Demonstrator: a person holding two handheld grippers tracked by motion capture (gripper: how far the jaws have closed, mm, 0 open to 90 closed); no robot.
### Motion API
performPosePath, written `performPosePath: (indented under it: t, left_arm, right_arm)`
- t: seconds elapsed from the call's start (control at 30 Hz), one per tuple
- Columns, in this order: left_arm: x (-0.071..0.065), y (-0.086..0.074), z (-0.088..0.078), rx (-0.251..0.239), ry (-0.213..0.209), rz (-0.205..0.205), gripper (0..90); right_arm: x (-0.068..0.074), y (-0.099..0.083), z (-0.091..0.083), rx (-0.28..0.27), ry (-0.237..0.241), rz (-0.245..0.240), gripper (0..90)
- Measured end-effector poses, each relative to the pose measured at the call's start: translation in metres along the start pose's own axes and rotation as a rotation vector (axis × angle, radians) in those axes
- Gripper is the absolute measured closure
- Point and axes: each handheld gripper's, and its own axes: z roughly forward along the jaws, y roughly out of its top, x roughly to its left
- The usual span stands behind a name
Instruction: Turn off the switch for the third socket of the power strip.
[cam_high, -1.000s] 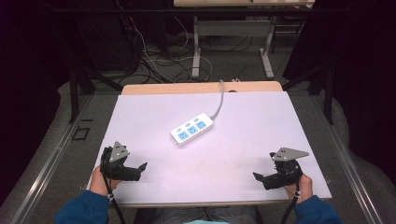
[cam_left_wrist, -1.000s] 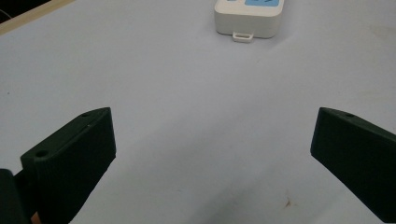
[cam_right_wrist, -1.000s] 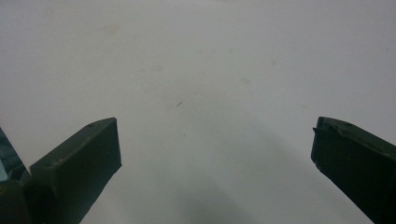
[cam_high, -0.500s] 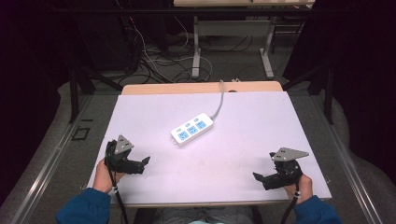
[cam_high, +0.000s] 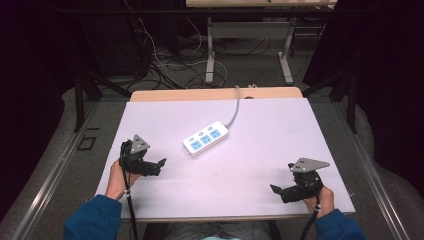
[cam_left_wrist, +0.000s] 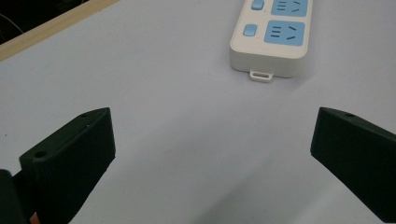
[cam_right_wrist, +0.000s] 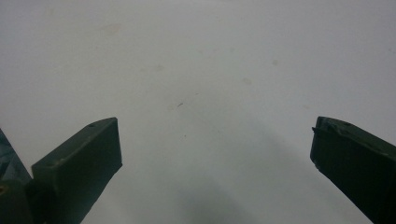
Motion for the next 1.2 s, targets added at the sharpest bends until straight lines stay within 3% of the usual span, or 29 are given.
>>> performPosePath:
  t: [0.37,0.6,1.2]
  left_arm:
    - [0.0,0.012,0.013,0.011,-0.002,0.017,0.0]
    - [0.003,0.022,0.018,-0.007,0.004,0.02,0.0]
    - [0.006,0.043,0.04,-0.008,-0.009,0.005,0.0]
  right_arm:
    - [-0.001,0.0,0.001,0.009,0.006,-0.009,1.6]
    - [0.0,0.001,0.001,0.01,0.004,-0.002,1.7]
    - [0.0,0.002,0.003,0.021,0.014,-0.011,2.0]
